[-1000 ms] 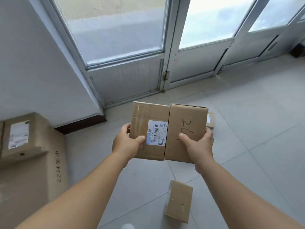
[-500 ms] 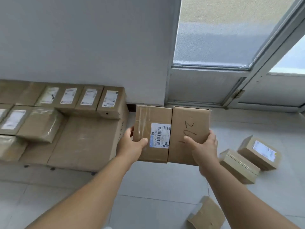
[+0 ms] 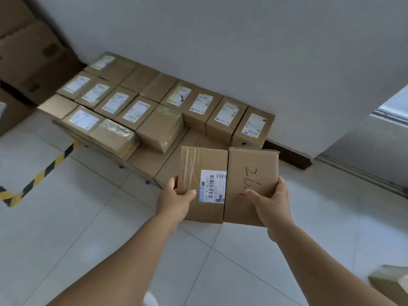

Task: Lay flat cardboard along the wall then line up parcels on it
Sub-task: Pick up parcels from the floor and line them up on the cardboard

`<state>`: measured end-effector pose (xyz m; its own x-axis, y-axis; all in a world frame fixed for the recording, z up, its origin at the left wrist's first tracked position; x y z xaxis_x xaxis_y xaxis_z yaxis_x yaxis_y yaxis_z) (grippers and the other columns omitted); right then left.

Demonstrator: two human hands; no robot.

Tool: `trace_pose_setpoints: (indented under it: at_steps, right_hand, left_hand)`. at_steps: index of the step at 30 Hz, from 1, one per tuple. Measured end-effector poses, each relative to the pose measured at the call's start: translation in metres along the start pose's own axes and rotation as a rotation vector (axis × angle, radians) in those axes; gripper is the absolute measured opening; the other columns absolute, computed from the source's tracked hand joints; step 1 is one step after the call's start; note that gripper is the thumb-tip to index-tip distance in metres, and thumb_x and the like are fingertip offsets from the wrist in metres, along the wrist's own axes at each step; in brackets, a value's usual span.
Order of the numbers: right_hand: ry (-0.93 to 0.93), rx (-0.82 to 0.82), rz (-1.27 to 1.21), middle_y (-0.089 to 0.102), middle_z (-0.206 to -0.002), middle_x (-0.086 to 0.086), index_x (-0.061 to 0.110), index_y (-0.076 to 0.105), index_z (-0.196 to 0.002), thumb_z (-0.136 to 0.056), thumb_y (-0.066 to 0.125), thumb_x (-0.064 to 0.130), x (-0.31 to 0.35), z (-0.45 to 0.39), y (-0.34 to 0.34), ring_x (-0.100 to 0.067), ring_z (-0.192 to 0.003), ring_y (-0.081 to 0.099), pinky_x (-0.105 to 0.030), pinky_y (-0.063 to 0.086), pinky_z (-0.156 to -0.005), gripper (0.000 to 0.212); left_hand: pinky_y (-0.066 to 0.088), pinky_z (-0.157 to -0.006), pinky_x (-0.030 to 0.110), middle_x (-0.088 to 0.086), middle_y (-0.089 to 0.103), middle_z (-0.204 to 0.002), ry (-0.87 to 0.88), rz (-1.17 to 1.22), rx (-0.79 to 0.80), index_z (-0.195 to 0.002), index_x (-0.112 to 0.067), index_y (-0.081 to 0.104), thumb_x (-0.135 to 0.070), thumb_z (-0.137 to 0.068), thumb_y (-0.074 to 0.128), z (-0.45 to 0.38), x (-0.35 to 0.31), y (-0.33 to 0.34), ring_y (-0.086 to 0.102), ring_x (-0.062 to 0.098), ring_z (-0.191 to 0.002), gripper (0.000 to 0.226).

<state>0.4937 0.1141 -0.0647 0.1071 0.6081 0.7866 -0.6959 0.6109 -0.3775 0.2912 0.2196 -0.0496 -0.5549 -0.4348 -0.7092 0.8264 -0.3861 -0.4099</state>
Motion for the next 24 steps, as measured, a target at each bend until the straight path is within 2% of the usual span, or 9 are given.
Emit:
trace_pose_setpoints:
  at_steps: [5, 7, 12, 14, 16, 17, 19, 22, 24]
  right_hand:
    - [-0.013, 0.077, 0.12, 0.036, -0.135, 0.005, 0.035, 0.026, -0.144, -0.071, 0.077, 0.037, 0.032, 0.02, 0.113, -0.023, -0.119, 0.042, -0.052, 0.045, -0.098, 0.089]
    - [-0.031, 0.113, 0.164, 0.035, -0.137, 0.003, 0.034, 0.025, -0.145, -0.071, 0.077, 0.038, 0.043, 0.026, 0.151, -0.025, -0.122, 0.041, -0.053, 0.042, -0.101, 0.09]
    - [-0.036, 0.169, 0.251, 0.032, -0.142, 0.001, 0.033, 0.023, -0.147, -0.074, 0.076, 0.038, 0.054, 0.028, 0.213, -0.027, -0.124, 0.04, -0.051, 0.041, -0.101, 0.091]
    - [-0.036, 0.184, 0.254, 0.032, -0.142, 0.002, 0.031, 0.024, -0.147, -0.077, 0.076, 0.034, 0.057, 0.024, 0.224, -0.026, -0.122, 0.041, -0.043, 0.047, -0.086, 0.088]
    - [-0.04, 0.209, 0.257, 0.034, -0.139, 0.002, 0.03, 0.025, -0.147, -0.079, 0.074, 0.031, 0.058, 0.017, 0.233, -0.022, -0.116, 0.042, -0.03, 0.043, -0.063, 0.084]
    - [-0.036, 0.218, 0.257, 0.035, -0.138, 0.002, 0.029, 0.026, -0.147, -0.08, 0.074, 0.03, 0.058, 0.013, 0.237, -0.021, -0.113, 0.043, -0.027, 0.04, -0.058, 0.083]
    - [-0.024, 0.224, 0.237, 0.037, -0.138, 0.002, 0.029, 0.027, -0.147, -0.079, 0.075, 0.029, 0.055, 0.001, 0.243, -0.019, -0.11, 0.045, -0.031, 0.044, -0.069, 0.083]
    - [0.008, 0.241, 0.27, 0.037, -0.138, 0.001, 0.029, 0.024, -0.148, -0.078, 0.076, 0.03, 0.05, -0.022, 0.251, -0.019, -0.112, 0.045, -0.042, 0.045, -0.092, 0.087]
    - [0.029, 0.268, 0.304, 0.038, -0.137, 0.0, 0.029, 0.024, -0.148, -0.077, 0.076, 0.03, 0.049, -0.04, 0.258, -0.02, -0.113, 0.046, -0.047, 0.044, -0.098, 0.088]
  left_hand:
    - [0.049, -0.094, 0.042, -0.007, 0.061, -0.12, -0.106, 0.119, -0.023, -0.139, -0.034, 0.04, -0.026, -0.085, 0.061, -0.04, 0.041, -0.1, 0.059, 0.019, -0.105, 0.059]
    - [0.049, -0.093, 0.041, -0.009, 0.062, -0.113, -0.156, 0.168, -0.039, -0.137, -0.034, 0.041, -0.024, -0.086, 0.061, -0.055, 0.058, -0.132, 0.06, 0.019, -0.102, 0.056]
    - [0.05, -0.094, 0.048, -0.011, 0.063, -0.105, -0.253, 0.276, -0.035, -0.132, -0.037, 0.044, -0.021, -0.087, 0.061, -0.088, 0.09, -0.176, 0.06, 0.021, -0.102, 0.051]
    - [0.048, -0.095, 0.049, -0.011, 0.062, -0.106, -0.279, 0.301, -0.034, -0.132, -0.037, 0.044, -0.02, -0.089, 0.06, -0.1, 0.096, -0.181, 0.059, 0.021, -0.103, 0.049]
    - [0.047, -0.096, 0.049, -0.011, 0.061, -0.11, -0.291, 0.304, -0.034, -0.133, -0.037, 0.044, -0.02, -0.09, 0.059, -0.111, 0.1, -0.181, 0.056, 0.022, -0.106, 0.048]
    - [0.047, -0.097, 0.048, -0.013, 0.06, -0.107, -0.301, 0.308, -0.039, -0.132, -0.037, 0.045, -0.02, -0.09, 0.058, -0.117, 0.101, -0.18, 0.055, 0.022, -0.106, 0.047]
    - [0.046, -0.096, 0.047, -0.017, 0.058, -0.098, -0.319, 0.325, -0.047, -0.128, -0.037, 0.047, -0.019, -0.091, 0.058, -0.128, 0.102, -0.175, 0.054, 0.022, -0.106, 0.043]
    - [0.047, -0.096, 0.047, -0.014, 0.059, -0.108, -0.346, 0.34, -0.052, -0.126, -0.04, 0.048, -0.019, -0.091, 0.058, -0.147, 0.105, -0.163, 0.056, 0.021, -0.107, 0.042]
    - [0.047, -0.095, 0.047, -0.013, 0.06, -0.109, -0.36, 0.34, -0.074, -0.124, -0.04, 0.049, -0.018, -0.09, 0.058, -0.159, 0.106, -0.156, 0.056, 0.02, -0.106, 0.041]
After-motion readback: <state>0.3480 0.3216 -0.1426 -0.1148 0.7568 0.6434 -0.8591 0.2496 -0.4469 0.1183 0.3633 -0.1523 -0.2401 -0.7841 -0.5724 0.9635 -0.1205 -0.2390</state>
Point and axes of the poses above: each hand's wrist, its own z-axis away from the middle knuckle, its own y-axis out of the palm, x = y × z, the point moved 2 cm from there along -z, towards the middle knuckle
